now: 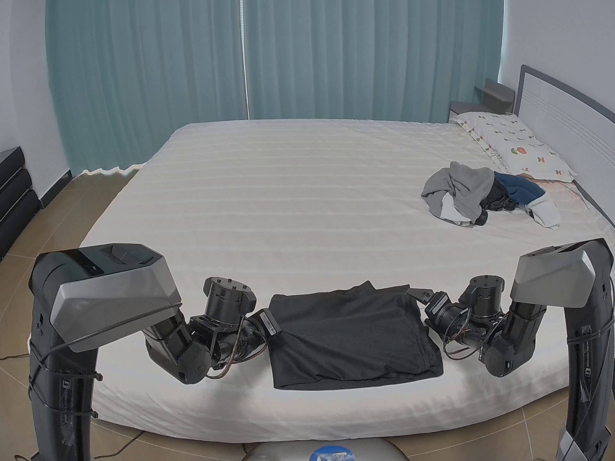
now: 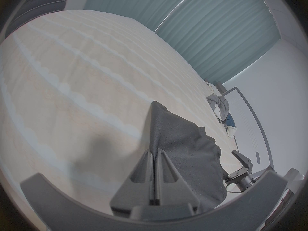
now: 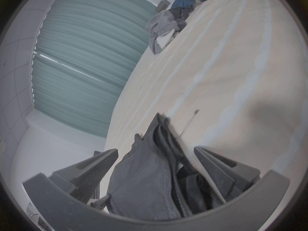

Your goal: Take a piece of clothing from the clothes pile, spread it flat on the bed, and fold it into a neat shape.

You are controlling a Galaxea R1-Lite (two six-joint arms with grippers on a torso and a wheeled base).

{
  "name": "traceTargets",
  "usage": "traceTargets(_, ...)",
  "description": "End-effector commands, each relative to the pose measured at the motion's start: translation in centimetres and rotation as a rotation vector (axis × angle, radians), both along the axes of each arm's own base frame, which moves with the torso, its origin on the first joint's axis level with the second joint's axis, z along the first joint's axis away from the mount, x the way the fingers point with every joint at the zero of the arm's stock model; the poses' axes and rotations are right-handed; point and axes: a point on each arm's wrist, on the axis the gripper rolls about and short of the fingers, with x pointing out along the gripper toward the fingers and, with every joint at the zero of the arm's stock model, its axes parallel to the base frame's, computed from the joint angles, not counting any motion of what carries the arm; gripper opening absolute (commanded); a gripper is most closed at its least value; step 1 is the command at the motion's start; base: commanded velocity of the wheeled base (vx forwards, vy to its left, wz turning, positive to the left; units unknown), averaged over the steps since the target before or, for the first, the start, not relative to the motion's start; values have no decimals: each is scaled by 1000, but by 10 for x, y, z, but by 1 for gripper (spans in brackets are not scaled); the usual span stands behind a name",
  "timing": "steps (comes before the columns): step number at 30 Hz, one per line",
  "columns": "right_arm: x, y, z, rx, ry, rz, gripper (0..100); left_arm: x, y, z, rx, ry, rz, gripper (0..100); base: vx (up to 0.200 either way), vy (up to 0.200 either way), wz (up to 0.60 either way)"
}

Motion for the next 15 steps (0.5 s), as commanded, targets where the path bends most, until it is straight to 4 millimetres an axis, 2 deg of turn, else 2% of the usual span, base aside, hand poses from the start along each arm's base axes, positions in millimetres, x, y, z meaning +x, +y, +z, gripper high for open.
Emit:
traceTargets(1, -3, 8, -2, -8, 4, 13, 100, -1, 0, 0, 1, 1, -1, 0, 0, 200, 0)
traceTargets(15, -3, 9, -2, -8, 2, 13, 100, -4, -2, -1, 6, 9, -10, 0, 0, 200, 0)
